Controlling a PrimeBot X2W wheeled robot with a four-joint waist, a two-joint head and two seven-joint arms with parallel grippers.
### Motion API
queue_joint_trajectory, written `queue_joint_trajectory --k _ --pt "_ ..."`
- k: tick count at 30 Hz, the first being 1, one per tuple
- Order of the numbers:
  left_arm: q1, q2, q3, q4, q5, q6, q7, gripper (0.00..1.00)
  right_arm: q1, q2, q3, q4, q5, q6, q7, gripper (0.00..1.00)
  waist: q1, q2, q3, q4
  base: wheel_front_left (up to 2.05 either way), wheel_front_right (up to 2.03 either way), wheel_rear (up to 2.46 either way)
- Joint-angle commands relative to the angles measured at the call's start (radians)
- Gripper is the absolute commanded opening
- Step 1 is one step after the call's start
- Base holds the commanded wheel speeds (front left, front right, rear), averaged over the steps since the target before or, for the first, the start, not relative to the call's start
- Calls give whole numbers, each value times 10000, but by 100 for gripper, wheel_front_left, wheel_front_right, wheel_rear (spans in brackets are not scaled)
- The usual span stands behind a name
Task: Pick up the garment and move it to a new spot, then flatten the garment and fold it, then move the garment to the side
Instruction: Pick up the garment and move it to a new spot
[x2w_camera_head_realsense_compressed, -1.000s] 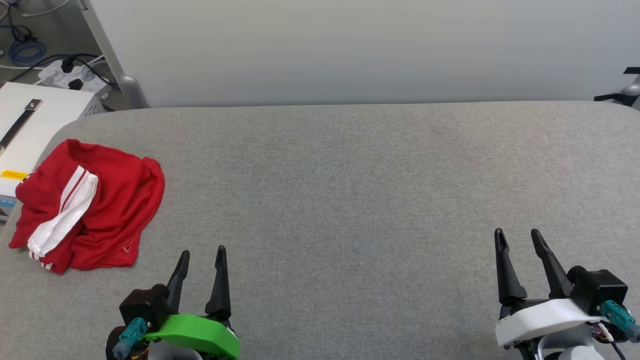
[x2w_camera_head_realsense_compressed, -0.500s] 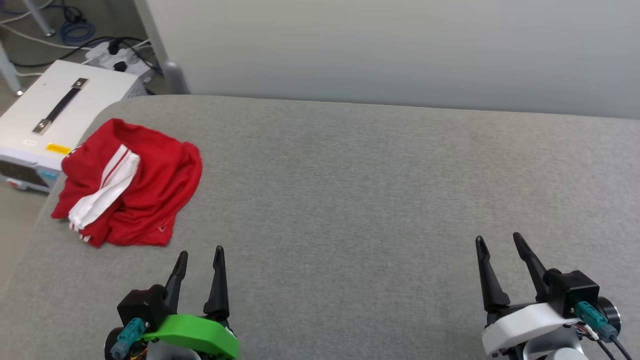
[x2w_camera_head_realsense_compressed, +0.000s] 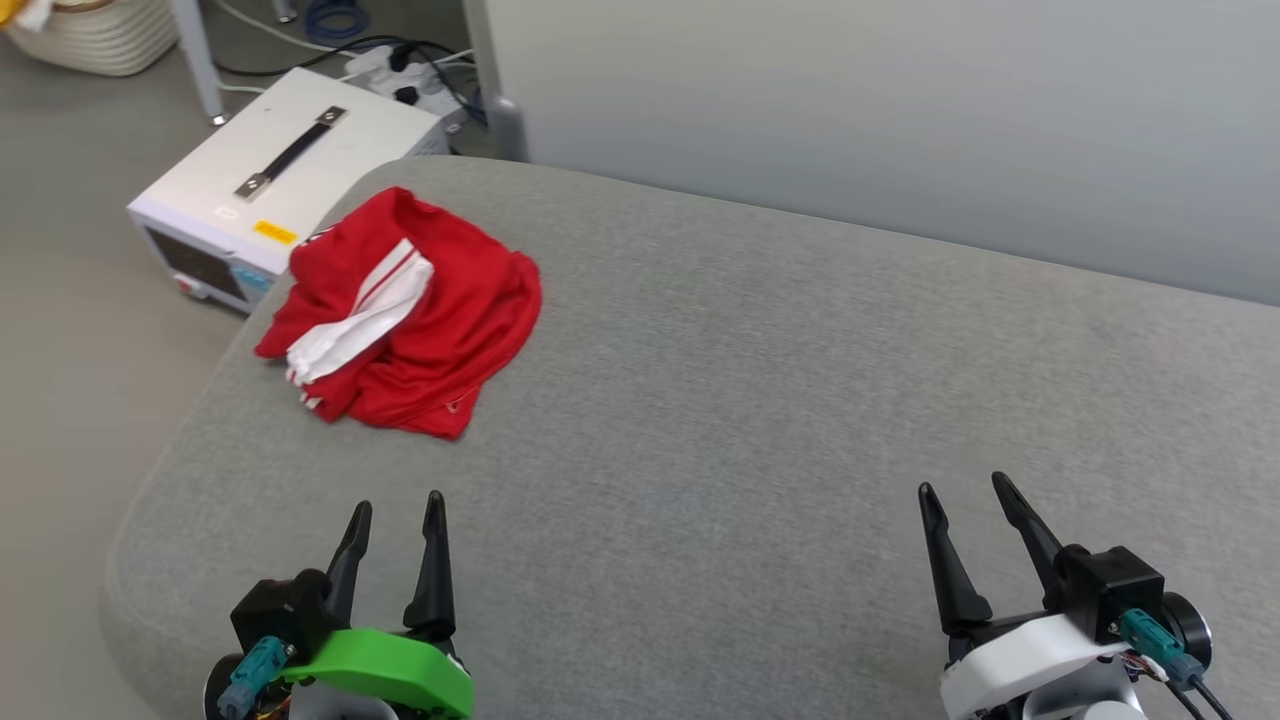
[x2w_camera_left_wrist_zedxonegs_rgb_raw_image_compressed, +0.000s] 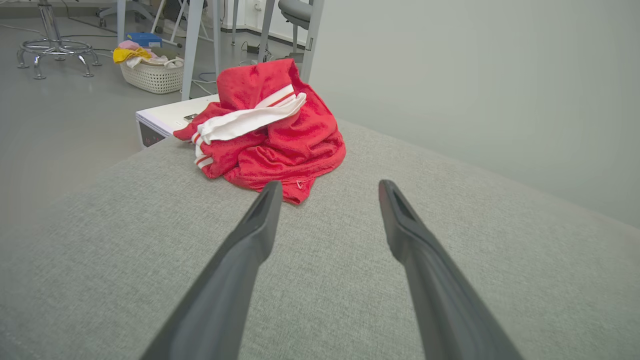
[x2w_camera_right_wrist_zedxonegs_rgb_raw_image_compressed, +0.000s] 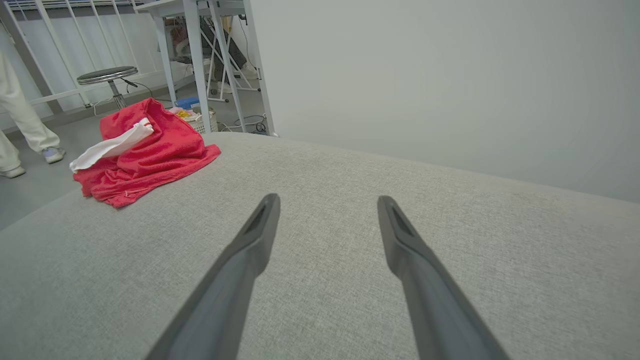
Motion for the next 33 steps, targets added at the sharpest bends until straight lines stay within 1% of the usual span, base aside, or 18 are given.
queue_joint_trajectory --k 1,3,4,6,10,16,23,27,30,33 --pt "152 -30 9 -37 40 -34 -57 100 122 -14 29 9 -14 -7 -47 100 0 0 -18 637 0 0 0" --pt "152 -30 6 -45 42 -32 -57 100 113 -14 58 27 12 -7 -47 100 0 0 -2 845 0 0 0" --pt "165 -30 2 -44 15 -24 -57 100 97 -14 82 54 42 -7 -47 100 0 0 13 1154 0 0 0" --pt "187 -30 -22 -58 -1 -15 -57 100 88 -14 91 72 58 -7 -47 100 0 0 15 1313 0 0 0" --pt "191 -30 -73 -57 -18 -16 -57 100 74 -14 89 106 59 -7 -47 100 0 0 10 1572 0 0 0" --pt "211 -30 -58 -97 -13 -16 -57 100 55 -14 108 129 79 -7 -47 100 0 0 0 1752 0 0 0" --pt "212 -30 7 -156 -53 -4 -57 100 42 -14 165 124 73 -7 -47 100 0 0 57 1757 0 0 0" --pt "180 -30 26 -203 5 23 -57 100 -57 -14 224 100 -6 -7 -47 100 0 0 294 1607 0 0 0" --pt "1 -30 -42 -108 25 -106 -57 100 -200 -14 206 36 -92 -7 -47 100 0 0 639 1444 0 0 0" --pt "-459 3 23 365 252 -275 -57 100 -442 -14 262 -12 -301 -7 -47 100 0 0 1173 1173 0 0 0"
